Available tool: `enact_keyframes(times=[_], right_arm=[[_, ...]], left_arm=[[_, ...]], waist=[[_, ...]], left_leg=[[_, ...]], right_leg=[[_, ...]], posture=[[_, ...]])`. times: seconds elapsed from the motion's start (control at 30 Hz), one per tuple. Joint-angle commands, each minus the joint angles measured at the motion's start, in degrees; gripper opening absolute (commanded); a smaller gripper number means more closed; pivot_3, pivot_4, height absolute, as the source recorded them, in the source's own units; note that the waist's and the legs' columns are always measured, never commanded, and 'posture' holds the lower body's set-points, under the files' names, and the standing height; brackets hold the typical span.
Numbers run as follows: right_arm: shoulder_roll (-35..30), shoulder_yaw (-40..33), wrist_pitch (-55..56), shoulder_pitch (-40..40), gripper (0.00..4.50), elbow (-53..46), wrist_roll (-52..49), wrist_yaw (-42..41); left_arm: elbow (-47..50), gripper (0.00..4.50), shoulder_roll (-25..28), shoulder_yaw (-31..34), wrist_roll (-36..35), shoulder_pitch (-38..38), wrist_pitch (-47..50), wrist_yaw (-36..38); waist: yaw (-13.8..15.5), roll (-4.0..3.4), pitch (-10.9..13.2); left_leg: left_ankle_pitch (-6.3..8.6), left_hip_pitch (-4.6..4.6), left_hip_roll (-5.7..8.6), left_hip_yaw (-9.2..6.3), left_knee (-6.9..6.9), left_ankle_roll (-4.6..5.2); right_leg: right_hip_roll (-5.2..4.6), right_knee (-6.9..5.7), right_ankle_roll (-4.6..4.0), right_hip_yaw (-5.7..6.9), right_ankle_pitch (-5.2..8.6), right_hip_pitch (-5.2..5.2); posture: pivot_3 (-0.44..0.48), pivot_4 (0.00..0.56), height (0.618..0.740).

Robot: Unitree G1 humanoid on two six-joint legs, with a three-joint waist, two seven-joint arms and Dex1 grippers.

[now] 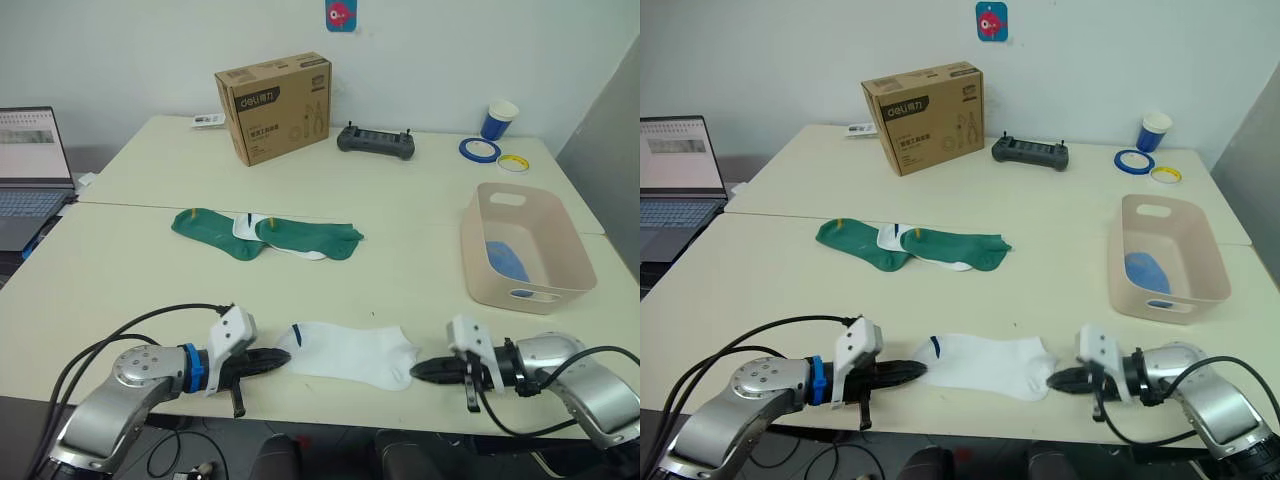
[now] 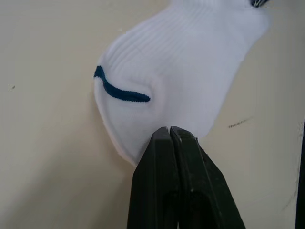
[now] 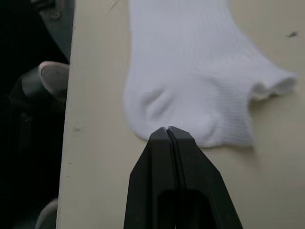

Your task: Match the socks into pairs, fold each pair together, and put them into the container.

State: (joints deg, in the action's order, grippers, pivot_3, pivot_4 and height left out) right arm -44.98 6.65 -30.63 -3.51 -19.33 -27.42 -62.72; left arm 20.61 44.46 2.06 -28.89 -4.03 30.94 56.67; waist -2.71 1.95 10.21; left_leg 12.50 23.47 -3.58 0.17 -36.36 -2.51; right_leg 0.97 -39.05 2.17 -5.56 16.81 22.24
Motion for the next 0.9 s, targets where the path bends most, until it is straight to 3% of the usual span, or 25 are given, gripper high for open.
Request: enact_keyframes(times=[0.03,0.13,0.4,0.57,0.6,0.83,0.9], right_arm=[[1.5,-7.2,-9.7,-3.2,0.00,-5.2,-9.8,5.2],[6.6,-8.7,-6.9,-7.5,0.00,-1.9,-5.8,13.8],[17.3,-3.1,9.9,-10.5,2.69,9.9,10.6,25.6],[21.9,-0.7,12.1,-11.2,4.45,10.3,14.1,28.1],[22.6,0.2,12.4,-12.3,4.50,11.3,15.4,28.8],[27.3,2.2,15.3,-22.3,4.50,23.5,19.2,30.0],[30.0,2.1,15.4,-31.6,4.50,33.3,20.3,31.0]], left_arm=[[2.4,0.02,-2.7,9.7,-9.4,1.2,5.5,-4.9],[-0.1,0.02,-6.9,14.3,-7.7,3.3,2.9,-12.2],[-8.6,2.55,-14.6,16.9,1.2,3.0,-8.4,-22.6],[-11.6,4.15,-15.9,15.7,4.0,4.3,-12.1,-23.6],[-12.1,4.48,-15.9,15.3,4.0,5.0,-12.4,-23.3],[-11.2,4.48,-15.9,11.9,3.2,6.9,-12.9,-19.5],[-4.7,4.48,-14.8,9.6,-0.2,7.5,-9.1,-17.1]], waist=[[-0.2,0.00,0.0],[-0.3,0.02,0.0],[-0.2,0.02,0.0],[-0.2,0.01,0.0],[-0.2,0.01,0.0],[-0.5,0.01,0.0],[-0.5,0.01,0.0]], left_leg=[[0.00,0.00,-0.02,0.00,0.00,0.00],[0.00,-0.01,-0.01,-0.03,0.00,0.00],[0.00,0.18,0.05,-0.01,0.03,0.00],[0.00,0.19,0.02,-0.05,0.10,-0.01],[0.00,0.19,0.03,-0.05,0.10,-0.01],[-0.03,0.09,0.03,0.04,0.05,-0.03],[-0.03,0.10,0.01,0.02,0.05,-0.03]], right_leg=[[0.01,-0.01,0.05,0.01,-0.03,0.00],[0.03,-0.01,0.07,0.03,-0.04,0.00],[0.04,0.08,0.02,-0.01,-0.09,0.12],[0.06,0.04,-0.04,0.02,-0.11,0.16],[0.06,0.03,-0.03,0.02,-0.11,0.15],[0.05,0.04,0.15,-0.02,-0.21,0.10],[0.06,0.03,0.06,0.00,-0.21,0.09]], posture=[[0.000,0.150,0.740],[0.000,0.150,0.740],[0.000,0.150,0.740],[0.000,0.150,0.740],[0.000,0.150,0.740],[0.000,0.150,0.740],[0.000,0.150,0.740]])
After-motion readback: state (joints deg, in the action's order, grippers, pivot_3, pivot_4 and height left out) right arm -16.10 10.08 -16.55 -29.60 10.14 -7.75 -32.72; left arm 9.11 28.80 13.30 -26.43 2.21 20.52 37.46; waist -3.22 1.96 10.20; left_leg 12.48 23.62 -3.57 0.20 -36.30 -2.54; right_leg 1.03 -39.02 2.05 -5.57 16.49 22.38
